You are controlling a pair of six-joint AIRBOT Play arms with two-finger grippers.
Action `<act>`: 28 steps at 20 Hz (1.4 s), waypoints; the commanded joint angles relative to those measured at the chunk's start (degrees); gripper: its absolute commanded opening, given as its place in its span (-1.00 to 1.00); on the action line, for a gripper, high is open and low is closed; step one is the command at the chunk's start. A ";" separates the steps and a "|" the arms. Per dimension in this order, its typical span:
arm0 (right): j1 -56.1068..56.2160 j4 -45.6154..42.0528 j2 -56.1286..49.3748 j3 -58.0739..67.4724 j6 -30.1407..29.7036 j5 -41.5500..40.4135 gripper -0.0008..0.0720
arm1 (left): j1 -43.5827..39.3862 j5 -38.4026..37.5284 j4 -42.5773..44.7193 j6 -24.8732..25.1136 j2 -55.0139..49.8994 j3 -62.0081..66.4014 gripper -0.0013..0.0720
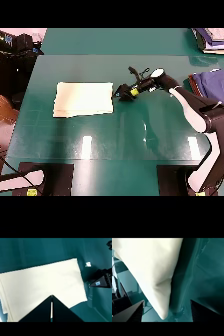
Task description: Fold the shirts.
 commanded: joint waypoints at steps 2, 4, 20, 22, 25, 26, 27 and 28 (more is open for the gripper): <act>5.57 8.76 -3.30 0.07 1.42 -8.63 0.83 | 0.04 0.28 -0.04 0.13 0.04 -0.02 -0.89; 8.02 13.92 -3.96 0.04 1.40 -14.36 0.71 | 0.04 0.28 -0.07 0.13 0.04 -0.02 -0.89; -14.86 -22.49 12.59 17.44 6.16 -3.69 -0.93 | -18.01 9.62 -1.55 0.09 0.04 -0.02 -0.89; -23.10 -24.46 15.54 17.42 6.45 -2.27 -0.93 | -21.00 12.17 -1.55 0.09 0.04 -0.02 -0.89; -34.88 -24.26 17.81 17.42 6.45 -2.51 -0.93 | -24.37 14.36 -1.55 0.09 0.04 -0.02 -0.89; -38.12 -24.24 18.08 17.42 6.43 -2.86 -0.93 | -25.11 14.82 -1.53 0.09 0.02 -0.02 -0.89; -41.07 -23.93 18.16 17.44 6.43 -3.37 -0.93 | -25.79 15.28 -1.55 0.09 0.02 -0.02 -0.89; -43.98 -23.82 18.16 17.42 6.43 -4.26 -0.93 | -26.45 15.54 -1.57 0.07 0.02 -0.02 -0.89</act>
